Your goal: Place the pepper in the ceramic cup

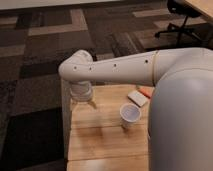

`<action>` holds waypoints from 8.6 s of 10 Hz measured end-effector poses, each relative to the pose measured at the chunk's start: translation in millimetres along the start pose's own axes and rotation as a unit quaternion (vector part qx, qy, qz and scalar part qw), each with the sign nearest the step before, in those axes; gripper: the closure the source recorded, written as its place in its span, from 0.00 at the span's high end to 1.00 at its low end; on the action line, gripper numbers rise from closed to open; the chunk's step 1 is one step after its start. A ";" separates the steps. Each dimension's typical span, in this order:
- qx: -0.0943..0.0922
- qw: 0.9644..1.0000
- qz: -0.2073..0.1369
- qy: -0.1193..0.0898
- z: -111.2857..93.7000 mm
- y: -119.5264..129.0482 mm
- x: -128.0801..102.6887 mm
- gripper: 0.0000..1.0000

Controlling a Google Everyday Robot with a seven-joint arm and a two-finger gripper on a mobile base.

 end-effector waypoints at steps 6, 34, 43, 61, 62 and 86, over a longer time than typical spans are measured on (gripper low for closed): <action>-0.037 0.999 -0.002 -0.014 -14.0 -34.8 -43.2 0.65; 0.113 0.952 -0.284 0.017 -61.4 -357.4 -149.5 0.65; 0.118 0.946 -0.303 0.016 -45.7 -372.2 -155.8 0.65; 0.046 0.922 -0.383 -0.029 58.8 -369.6 -203.7 0.65; 0.044 0.922 -0.384 -0.034 64.1 -371.7 -205.0 0.65; 0.039 0.904 -0.426 -0.022 85.4 -358.3 -181.0 0.00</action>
